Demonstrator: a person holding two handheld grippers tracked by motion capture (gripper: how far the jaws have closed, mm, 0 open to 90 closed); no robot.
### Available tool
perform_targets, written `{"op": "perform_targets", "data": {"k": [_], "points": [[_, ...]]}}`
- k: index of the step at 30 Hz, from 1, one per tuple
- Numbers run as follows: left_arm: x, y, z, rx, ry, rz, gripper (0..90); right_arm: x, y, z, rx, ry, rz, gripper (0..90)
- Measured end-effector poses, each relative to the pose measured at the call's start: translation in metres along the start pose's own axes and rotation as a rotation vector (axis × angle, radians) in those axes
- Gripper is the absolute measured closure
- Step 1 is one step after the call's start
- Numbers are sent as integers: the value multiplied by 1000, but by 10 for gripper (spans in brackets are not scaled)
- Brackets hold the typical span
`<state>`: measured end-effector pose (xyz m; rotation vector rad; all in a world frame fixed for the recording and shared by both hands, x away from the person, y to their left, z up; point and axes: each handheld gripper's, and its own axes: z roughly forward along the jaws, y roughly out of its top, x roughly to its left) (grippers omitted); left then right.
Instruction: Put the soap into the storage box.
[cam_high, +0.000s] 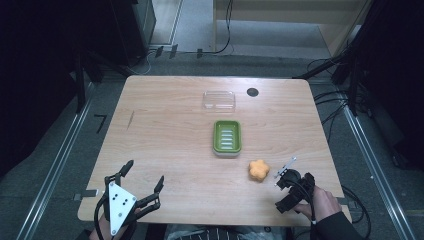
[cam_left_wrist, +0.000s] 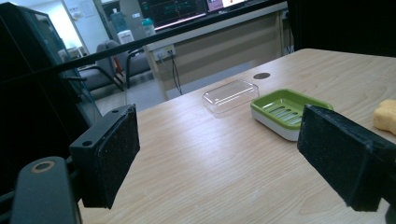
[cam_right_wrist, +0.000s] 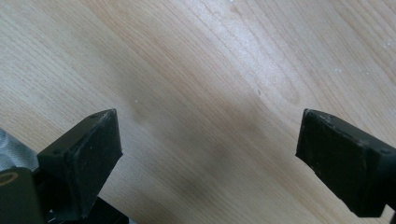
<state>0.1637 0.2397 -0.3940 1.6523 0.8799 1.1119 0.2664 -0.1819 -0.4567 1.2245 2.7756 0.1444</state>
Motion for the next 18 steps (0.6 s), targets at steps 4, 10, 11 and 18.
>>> {"op": "perform_targets", "data": {"k": [4, 10, 11, 18], "points": [[1, 0, 0, -5, 3, -10, 130, 1, 1, 1, -1, -6, -14, 72], [0, 0, 2, 15, -7, 4, 130, 0, 2, 1, -4, -4, -7, 72], [0, 0, 2, 11, 2, -6, 130, 0, 3, 2, -8, -5, -11, 72], [0, 1, 2, 13, -2, -2, 130, -1, 5, 5, -11, 5, -19, 70]]}}
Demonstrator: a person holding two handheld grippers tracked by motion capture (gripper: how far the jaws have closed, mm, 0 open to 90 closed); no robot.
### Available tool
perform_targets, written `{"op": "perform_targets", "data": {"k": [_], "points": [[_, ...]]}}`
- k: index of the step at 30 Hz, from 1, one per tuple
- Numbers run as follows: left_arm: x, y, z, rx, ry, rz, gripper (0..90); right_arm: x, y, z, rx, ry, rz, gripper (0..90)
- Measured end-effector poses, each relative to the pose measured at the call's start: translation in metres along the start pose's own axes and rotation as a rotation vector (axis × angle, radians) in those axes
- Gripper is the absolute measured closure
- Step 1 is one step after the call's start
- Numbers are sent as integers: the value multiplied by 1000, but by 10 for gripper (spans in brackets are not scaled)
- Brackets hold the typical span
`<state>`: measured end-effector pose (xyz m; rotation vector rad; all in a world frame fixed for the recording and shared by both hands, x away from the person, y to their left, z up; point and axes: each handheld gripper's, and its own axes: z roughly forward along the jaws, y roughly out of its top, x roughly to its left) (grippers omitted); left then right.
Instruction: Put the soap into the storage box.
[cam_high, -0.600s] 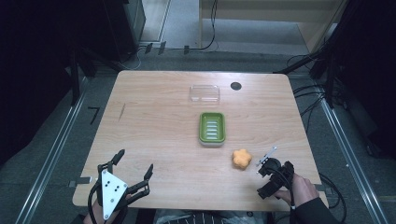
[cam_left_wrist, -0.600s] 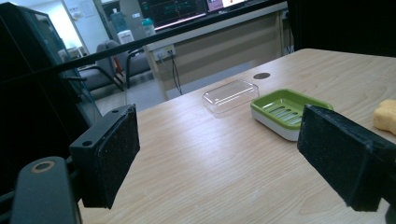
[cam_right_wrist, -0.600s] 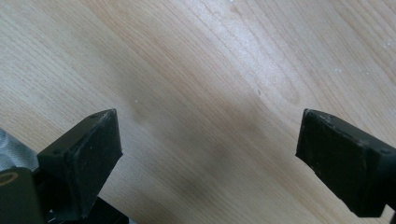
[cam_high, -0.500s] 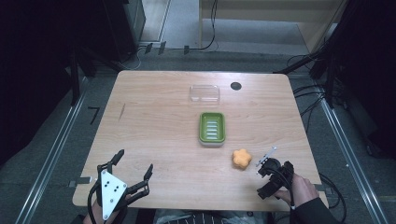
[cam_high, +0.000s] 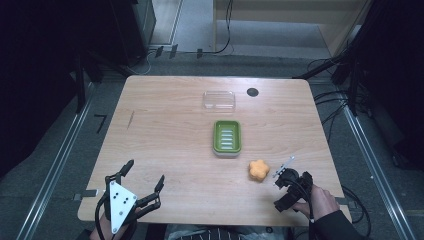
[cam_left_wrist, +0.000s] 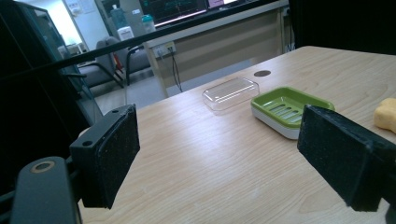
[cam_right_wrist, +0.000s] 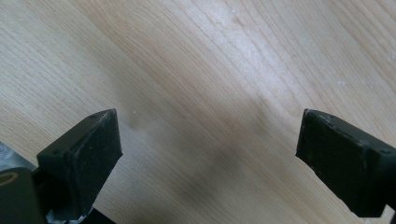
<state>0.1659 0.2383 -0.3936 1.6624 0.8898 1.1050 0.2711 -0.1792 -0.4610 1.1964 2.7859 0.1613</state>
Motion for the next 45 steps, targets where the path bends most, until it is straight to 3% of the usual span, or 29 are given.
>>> {"op": "perform_targets", "data": {"k": [21, 45], "points": [[0, -1, 1, 5, -6, 7, 130, -4, 33, -1, -76, -13, -50, 57], [1, -1, -2, 0, 0, 7, 130, -7, 63, 8, -80, 34, -94, 1]]}}
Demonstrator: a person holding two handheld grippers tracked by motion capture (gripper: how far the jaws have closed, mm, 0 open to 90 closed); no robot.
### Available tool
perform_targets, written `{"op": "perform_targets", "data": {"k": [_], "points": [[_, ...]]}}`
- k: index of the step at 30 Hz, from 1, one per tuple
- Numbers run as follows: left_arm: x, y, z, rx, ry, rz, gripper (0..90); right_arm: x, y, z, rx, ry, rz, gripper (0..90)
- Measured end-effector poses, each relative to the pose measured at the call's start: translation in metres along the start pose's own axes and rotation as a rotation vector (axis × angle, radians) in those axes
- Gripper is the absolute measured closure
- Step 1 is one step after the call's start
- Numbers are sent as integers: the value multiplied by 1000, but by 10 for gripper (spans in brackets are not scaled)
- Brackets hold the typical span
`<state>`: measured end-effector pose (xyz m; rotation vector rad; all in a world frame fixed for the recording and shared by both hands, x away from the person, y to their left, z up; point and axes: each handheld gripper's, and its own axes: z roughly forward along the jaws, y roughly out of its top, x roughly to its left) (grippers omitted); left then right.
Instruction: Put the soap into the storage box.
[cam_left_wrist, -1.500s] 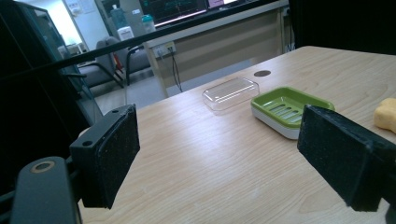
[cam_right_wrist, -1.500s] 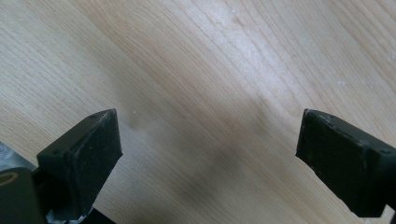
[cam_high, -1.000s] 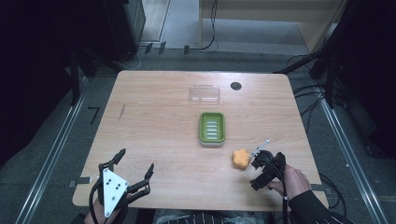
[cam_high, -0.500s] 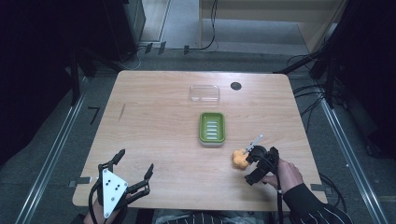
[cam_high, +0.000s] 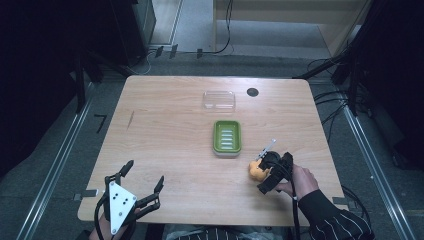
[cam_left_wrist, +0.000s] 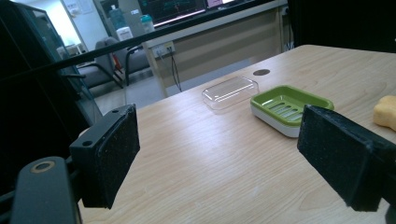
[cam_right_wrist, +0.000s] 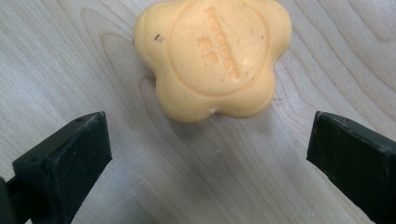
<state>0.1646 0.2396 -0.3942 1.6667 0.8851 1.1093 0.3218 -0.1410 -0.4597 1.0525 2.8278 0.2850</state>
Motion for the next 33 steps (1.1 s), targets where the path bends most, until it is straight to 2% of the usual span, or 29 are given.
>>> {"op": "perform_targets", "data": {"k": [5, 6, 10, 15, 16, 17, 18, 22, 26, 33], "points": [[0, 0, 0, 1, -2, 2, 130, -3, 4, 1, -7, 8, 5, 1], [0, 0, 0, 3, -4, 5, 130, -5, 7, 4, -2, 24, 4, 1], [0, 0, 0, 1, -1, 2, 130, -7, 11, 7, 9, 20, 2, 10], [0, 0, 0, 2, -3, 5, 130, -9, 15, 10, 15, 33, 6, 91], [0, 0, 0, 1, -1, 2, 130, -9, 16, 11, 19, 34, 20, 147], [0, 0, 0, 1, -1, 2, 130, -9, 16, 11, 19, 34, 20, 147], [0, 0, 0, 2, 0, 2, 130, -10, 17, 12, 22, 20, 19, 185], [0, 0, 0, 3, -2, 3, 130, -10, 19, 12, 24, 27, 21, 272], [0, 0, 0, 3, -3, 4, 130, -7, 21, 13, 31, 41, 14, 323], [0, 0, 0, 3, -1, 4, 130, -6, 22, 12, 23, 39, 14, 393]]}}
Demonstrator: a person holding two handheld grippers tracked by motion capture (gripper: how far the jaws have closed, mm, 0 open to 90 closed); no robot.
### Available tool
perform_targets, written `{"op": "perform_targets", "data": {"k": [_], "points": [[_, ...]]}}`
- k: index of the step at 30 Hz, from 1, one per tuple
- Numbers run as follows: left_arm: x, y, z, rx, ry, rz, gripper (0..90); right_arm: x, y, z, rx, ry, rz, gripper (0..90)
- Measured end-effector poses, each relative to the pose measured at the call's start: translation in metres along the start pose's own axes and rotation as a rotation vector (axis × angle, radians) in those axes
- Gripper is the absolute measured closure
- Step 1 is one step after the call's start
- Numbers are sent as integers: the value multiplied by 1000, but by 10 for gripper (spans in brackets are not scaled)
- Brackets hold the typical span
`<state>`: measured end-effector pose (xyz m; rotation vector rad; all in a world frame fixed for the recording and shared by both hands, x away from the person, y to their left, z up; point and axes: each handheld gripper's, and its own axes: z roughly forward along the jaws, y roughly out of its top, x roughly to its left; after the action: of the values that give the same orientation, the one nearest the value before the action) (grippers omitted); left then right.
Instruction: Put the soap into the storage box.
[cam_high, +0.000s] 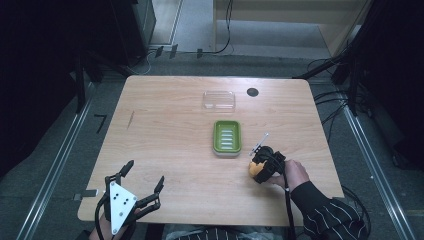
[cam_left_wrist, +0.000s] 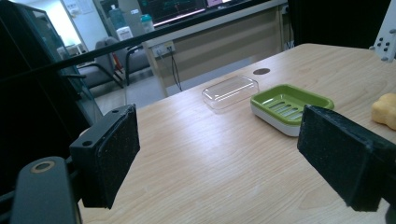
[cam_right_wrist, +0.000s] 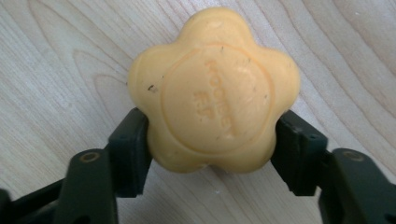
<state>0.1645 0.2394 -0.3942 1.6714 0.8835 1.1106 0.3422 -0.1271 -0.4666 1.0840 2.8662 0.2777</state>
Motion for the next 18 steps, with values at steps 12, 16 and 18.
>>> {"op": "perform_targets", "data": {"k": [12, 16, 18], "points": [[0, 0, 0, -1, 2, -3, 130, 2, -1, -1, 4, -8, -4, 402], [0, 0, 0, -1, 2, -2, 130, 2, -1, -1, 5, -7, -6, 402], [1, 0, 0, -2, 2, -2, 130, 3, -1, -2, 5, -9, -7, 402]]}}
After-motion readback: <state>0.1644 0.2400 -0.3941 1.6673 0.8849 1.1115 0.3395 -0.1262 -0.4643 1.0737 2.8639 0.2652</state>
